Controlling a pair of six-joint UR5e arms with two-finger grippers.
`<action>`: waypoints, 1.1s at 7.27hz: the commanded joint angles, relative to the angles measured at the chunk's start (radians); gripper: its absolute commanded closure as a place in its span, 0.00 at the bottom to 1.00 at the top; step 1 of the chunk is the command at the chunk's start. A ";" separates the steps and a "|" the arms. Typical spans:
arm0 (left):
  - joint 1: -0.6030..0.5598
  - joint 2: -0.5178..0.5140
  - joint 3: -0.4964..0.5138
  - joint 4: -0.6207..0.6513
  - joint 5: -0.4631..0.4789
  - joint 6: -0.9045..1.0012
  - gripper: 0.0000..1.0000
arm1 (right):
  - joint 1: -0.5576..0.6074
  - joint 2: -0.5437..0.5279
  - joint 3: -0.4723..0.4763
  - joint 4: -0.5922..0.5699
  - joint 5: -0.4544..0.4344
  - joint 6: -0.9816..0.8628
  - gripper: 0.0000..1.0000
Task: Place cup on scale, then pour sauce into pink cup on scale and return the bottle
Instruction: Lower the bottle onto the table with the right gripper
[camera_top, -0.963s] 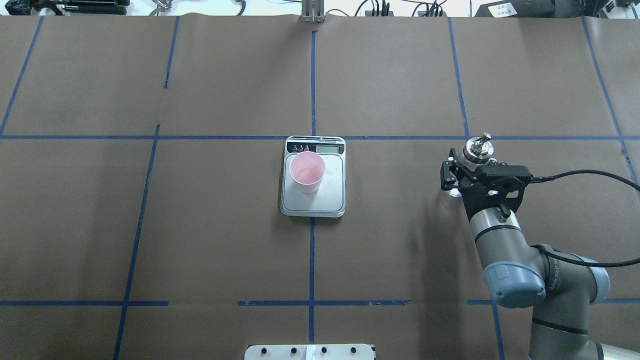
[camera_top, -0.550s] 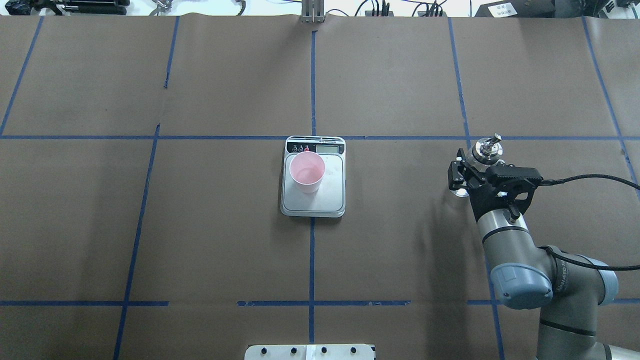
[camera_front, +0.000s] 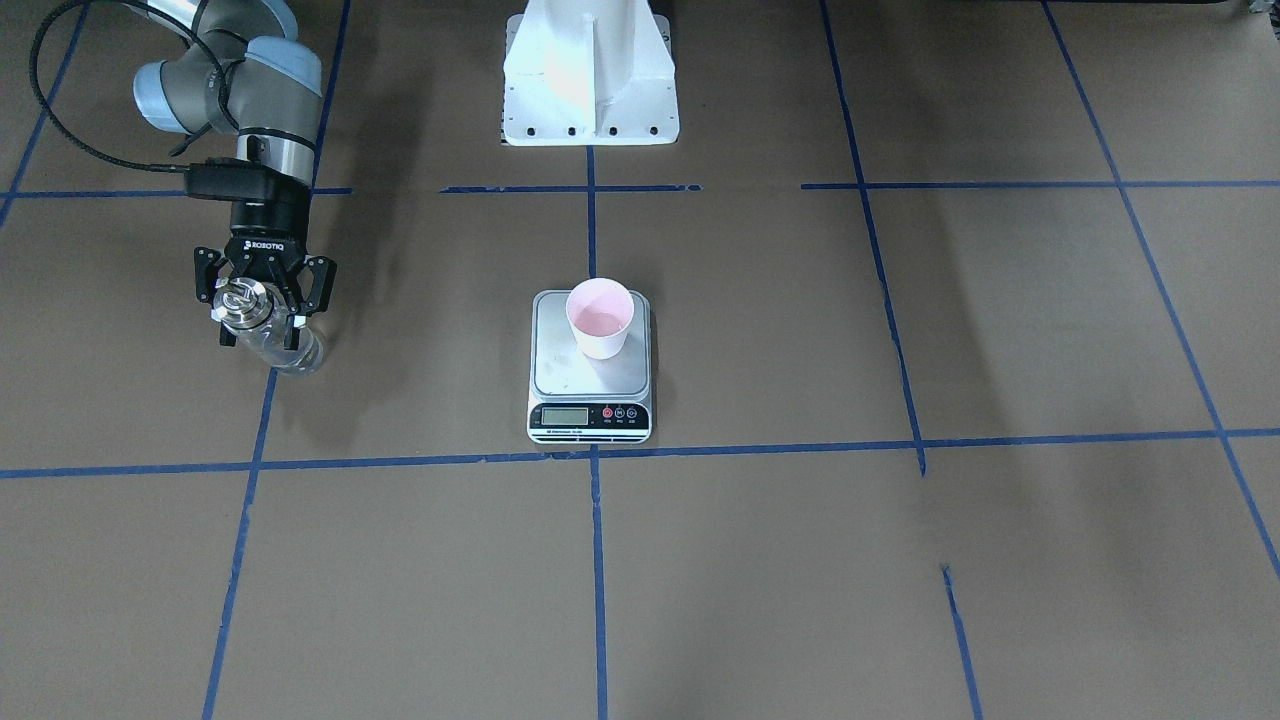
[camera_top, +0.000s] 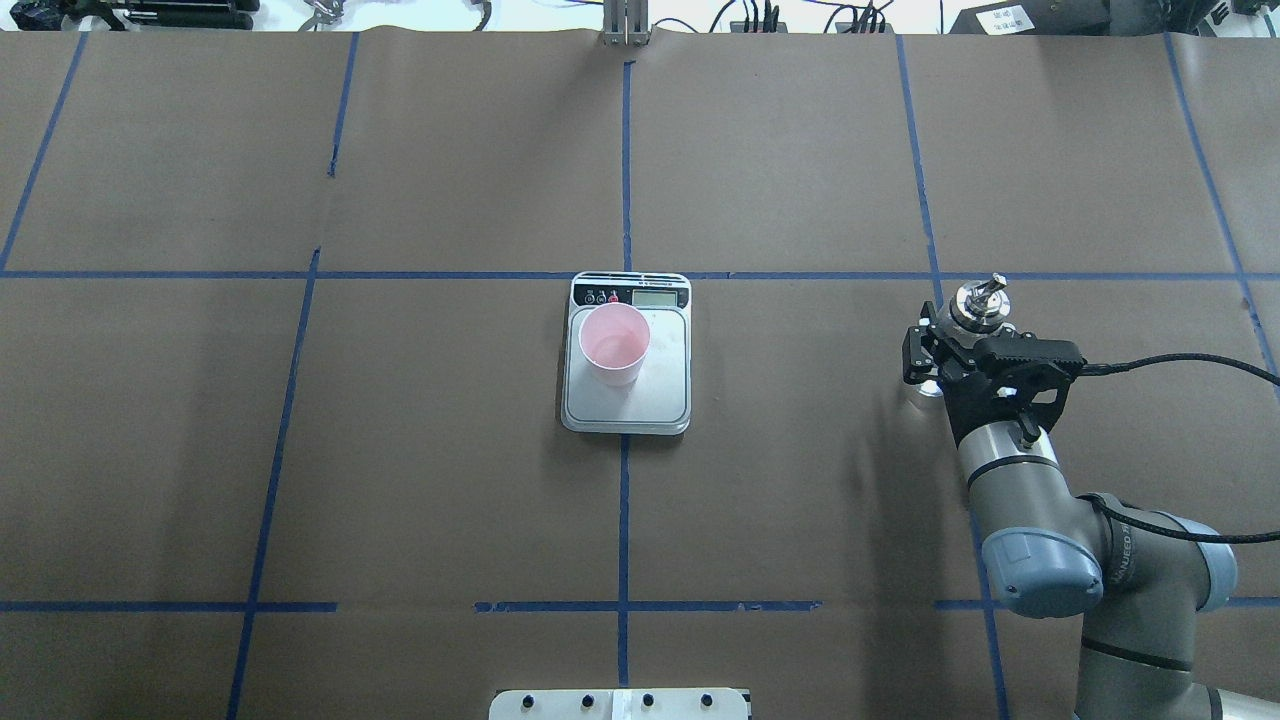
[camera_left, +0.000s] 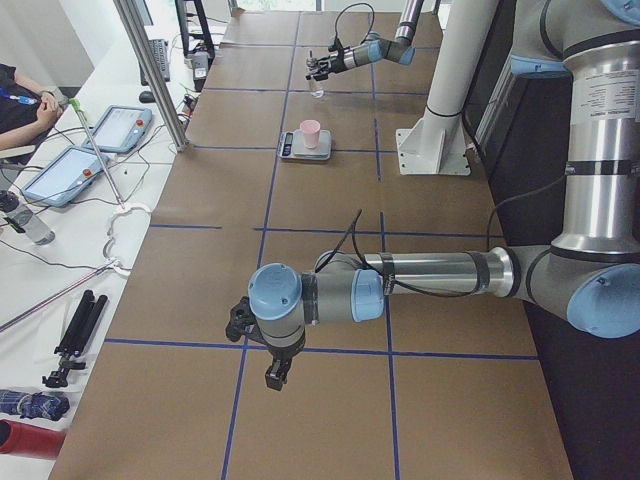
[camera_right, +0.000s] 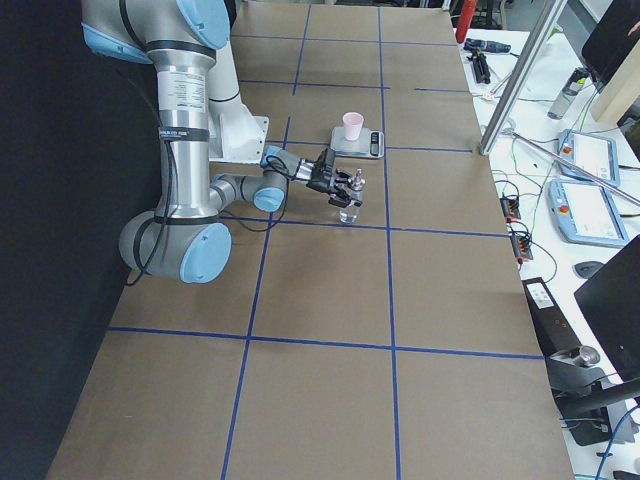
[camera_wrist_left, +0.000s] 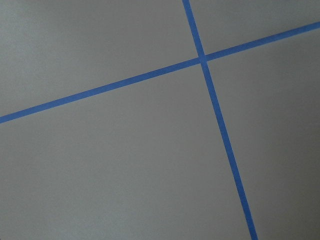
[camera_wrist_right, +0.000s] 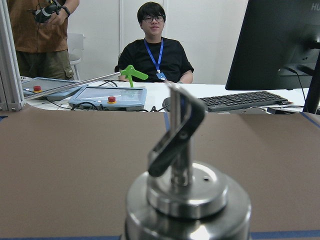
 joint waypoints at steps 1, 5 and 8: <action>0.000 0.000 0.000 0.001 -0.002 0.000 0.00 | 0.000 0.000 -0.002 0.000 0.000 0.000 1.00; 0.000 0.000 0.000 0.001 0.000 0.000 0.00 | -0.002 -0.002 -0.004 -0.001 -0.034 0.000 0.00; 0.000 0.000 0.000 0.001 0.000 0.000 0.00 | -0.002 -0.002 -0.002 0.000 -0.034 0.000 0.00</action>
